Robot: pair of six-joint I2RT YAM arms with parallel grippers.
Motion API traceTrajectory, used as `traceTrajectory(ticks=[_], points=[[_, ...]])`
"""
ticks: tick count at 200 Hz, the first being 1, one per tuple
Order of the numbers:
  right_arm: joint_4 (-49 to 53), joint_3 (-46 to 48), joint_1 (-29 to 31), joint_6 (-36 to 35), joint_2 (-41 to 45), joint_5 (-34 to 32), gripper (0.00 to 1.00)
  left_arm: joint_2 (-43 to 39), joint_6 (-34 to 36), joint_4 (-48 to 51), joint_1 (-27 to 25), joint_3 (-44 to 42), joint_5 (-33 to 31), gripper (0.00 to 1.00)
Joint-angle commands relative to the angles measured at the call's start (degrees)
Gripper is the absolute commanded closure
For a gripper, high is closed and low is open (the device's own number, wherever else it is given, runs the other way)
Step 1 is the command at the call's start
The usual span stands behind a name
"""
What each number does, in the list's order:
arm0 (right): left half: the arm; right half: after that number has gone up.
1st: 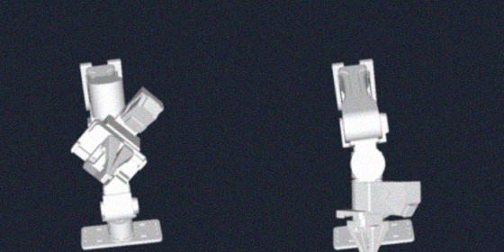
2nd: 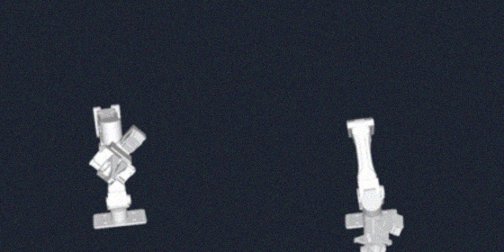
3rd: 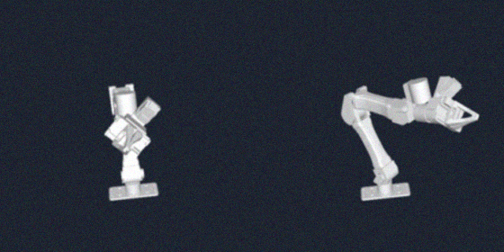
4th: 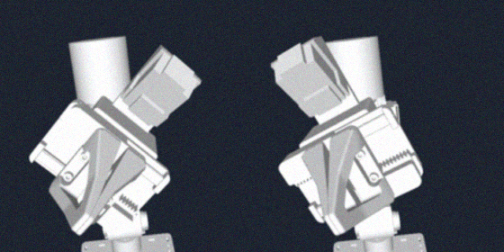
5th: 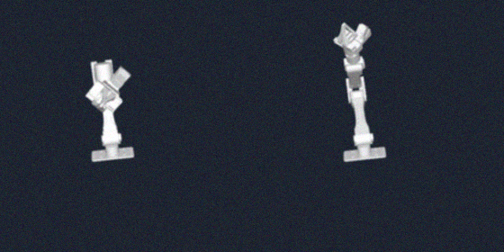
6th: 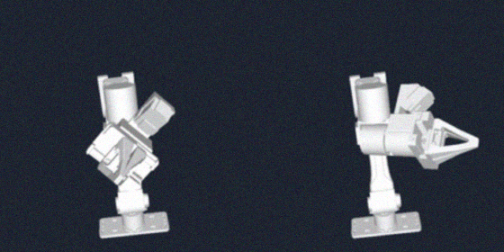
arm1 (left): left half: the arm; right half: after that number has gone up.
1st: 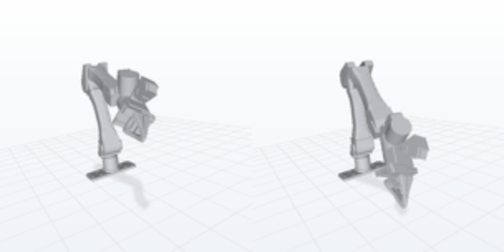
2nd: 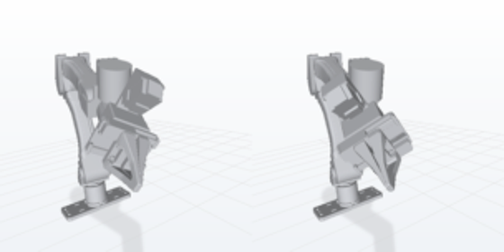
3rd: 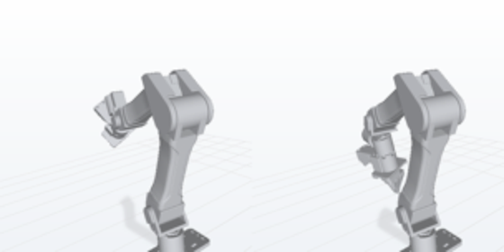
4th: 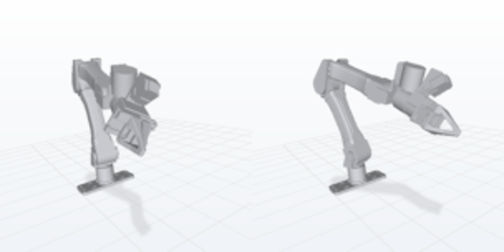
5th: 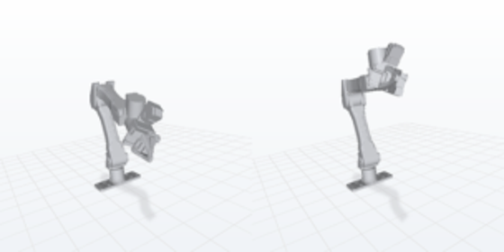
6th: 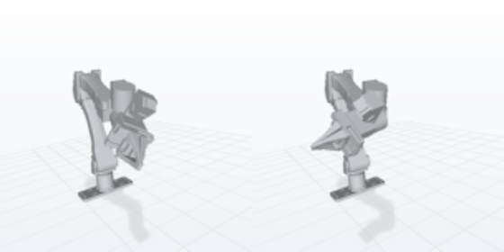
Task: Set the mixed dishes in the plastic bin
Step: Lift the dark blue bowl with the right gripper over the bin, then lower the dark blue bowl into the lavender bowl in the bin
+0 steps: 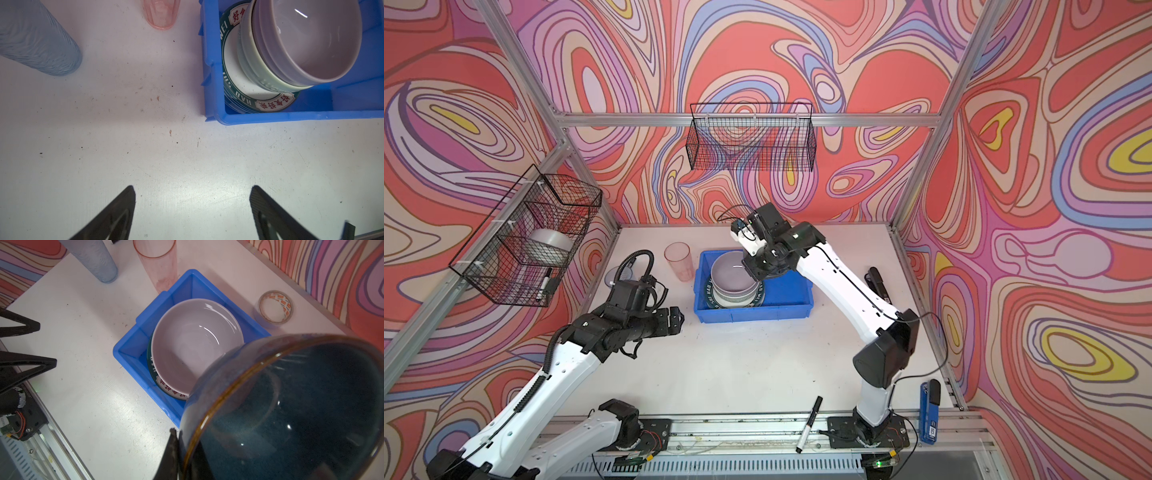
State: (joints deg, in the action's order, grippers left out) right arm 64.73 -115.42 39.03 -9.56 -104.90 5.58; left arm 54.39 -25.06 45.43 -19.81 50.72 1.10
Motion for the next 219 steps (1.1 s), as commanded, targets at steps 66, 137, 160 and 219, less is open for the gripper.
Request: traceTrajectory(ticks=[66,137,160,219], points=[[1.1,-13.0,6.5,-19.3,-11.8,-6.5,1.0,-0.7,0.3,0.0,0.8,0.3,0.8,0.11],[-0.3,-13.1,6.6,-22.4,-15.9,-5.7,1.0,-1.7,0.2,0.0,1.1,-0.1,1.0,0.11],[-0.6,-12.9,6.6,-22.6,-16.8,-5.3,1.0,-2.0,0.2,0.1,1.2,-0.1,0.9,0.11],[-2.4,-12.3,6.5,-22.7,-18.4,-4.2,1.0,-2.2,0.0,0.1,1.2,-0.2,1.3,0.11]])
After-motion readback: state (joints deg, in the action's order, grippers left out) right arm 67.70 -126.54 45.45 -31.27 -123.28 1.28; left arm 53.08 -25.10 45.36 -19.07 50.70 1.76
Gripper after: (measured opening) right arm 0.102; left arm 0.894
